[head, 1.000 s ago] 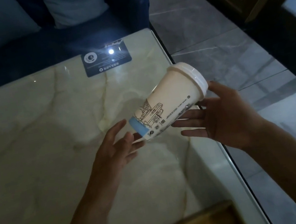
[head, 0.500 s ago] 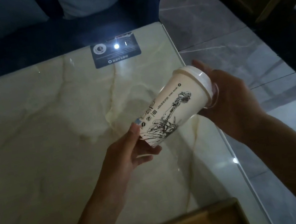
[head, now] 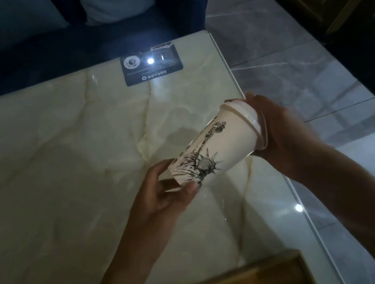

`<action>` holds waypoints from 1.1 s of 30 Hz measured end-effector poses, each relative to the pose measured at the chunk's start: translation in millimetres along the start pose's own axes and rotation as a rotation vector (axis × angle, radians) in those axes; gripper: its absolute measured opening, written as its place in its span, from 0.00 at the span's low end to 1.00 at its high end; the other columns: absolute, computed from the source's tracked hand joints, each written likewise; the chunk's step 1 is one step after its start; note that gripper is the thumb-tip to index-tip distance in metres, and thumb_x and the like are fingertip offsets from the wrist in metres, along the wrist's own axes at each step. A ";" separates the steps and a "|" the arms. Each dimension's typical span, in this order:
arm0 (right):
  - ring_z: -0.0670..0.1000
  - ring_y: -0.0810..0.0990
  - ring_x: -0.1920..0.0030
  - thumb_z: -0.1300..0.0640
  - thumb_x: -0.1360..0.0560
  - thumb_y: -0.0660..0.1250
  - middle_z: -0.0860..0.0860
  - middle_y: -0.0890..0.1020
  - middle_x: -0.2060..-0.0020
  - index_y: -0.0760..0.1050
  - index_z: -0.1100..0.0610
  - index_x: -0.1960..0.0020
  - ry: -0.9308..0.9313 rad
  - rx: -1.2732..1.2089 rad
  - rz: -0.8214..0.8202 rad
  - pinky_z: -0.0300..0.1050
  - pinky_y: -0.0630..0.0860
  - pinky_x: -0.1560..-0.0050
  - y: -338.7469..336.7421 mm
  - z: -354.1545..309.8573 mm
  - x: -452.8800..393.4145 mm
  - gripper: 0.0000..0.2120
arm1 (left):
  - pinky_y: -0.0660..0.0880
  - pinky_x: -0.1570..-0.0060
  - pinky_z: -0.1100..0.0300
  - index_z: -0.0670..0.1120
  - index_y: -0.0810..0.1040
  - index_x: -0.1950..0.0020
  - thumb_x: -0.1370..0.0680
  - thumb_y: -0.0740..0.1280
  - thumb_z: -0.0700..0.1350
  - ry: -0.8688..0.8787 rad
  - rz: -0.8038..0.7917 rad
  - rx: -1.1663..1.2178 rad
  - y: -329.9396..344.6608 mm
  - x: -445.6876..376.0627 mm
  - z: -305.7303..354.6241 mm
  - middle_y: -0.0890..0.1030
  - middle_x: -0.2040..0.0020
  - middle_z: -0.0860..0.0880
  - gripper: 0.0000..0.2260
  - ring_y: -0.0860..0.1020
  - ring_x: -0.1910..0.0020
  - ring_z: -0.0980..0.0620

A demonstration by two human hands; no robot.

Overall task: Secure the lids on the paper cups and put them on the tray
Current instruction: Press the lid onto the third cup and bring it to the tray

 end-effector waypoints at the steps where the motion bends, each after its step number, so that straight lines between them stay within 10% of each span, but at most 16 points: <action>1: 0.48 0.90 0.57 0.40 0.19 0.64 0.49 0.91 0.53 0.88 0.46 0.46 0.008 0.032 -0.006 0.43 0.83 0.65 1.1 1.3 0.8 0.16 | 0.80 0.52 0.59 0.67 0.79 0.45 0.37 0.76 0.59 0.021 -0.009 -0.052 0.1 2.1 -0.4 0.88 0.48 0.53 0.22 0.87 0.50 0.53; 6: 0.49 0.90 0.55 0.36 0.22 0.66 0.50 0.90 0.54 0.81 0.49 0.38 0.006 0.008 -0.092 0.45 0.85 0.61 8.6 -0.4 6.8 0.21 | 0.81 0.53 0.59 0.56 0.81 0.41 0.35 0.75 0.59 0.058 -0.003 -0.058 -3.4 6.4 -2.5 0.89 0.48 0.53 0.23 0.88 0.52 0.49; 12: 0.30 0.84 0.61 0.60 0.12 0.58 0.30 0.86 0.63 0.77 0.47 0.39 0.035 -0.157 -0.070 0.26 0.77 0.64 14.4 -5.6 15.6 0.12 | 0.82 0.44 0.41 0.57 0.85 0.45 0.31 0.69 0.63 0.044 -0.003 -0.058 -4.2 11.3 2.0 0.89 0.51 0.49 0.18 0.88 0.57 0.46; 17: 0.43 0.83 0.68 0.49 0.15 0.62 0.46 0.87 0.64 0.87 0.51 0.45 0.053 -0.108 -0.052 0.36 0.77 0.71 19.9 -7.4 13.5 0.15 | 0.81 0.44 0.40 0.56 0.85 0.48 0.30 0.66 0.66 0.038 -0.010 -0.063 -0.4 14.2 1.8 0.89 0.56 0.45 0.19 0.88 0.58 0.44; 22: 0.45 0.81 0.73 0.46 0.16 0.65 0.48 0.82 0.70 0.82 0.52 0.49 0.083 -0.054 -0.035 0.37 0.76 0.72 19.0 -6.5 12.1 0.12 | 0.81 0.53 0.61 0.63 0.78 0.42 0.31 0.73 0.62 0.112 0.002 -0.078 -1.1 18.5 -0.9 0.89 0.51 0.48 0.18 0.87 0.55 0.50; 33: 0.50 0.85 0.59 0.56 0.18 0.66 0.52 0.86 0.59 0.86 0.52 0.48 0.056 -0.083 -0.089 0.45 0.79 0.61 22.9 -11.7 17.1 0.09 | 0.84 0.51 0.50 0.60 0.87 0.51 0.35 0.70 0.66 0.004 -0.007 -0.010 -6.6 19.8 -2.7 0.89 0.51 0.49 0.18 0.87 0.51 0.52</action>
Point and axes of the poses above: each hand's wrist, its own x-axis away from the middle knuckle, its own y-axis out of the palm, z = x × y, the point moved 6 cm from there along -x, towards the middle knuckle
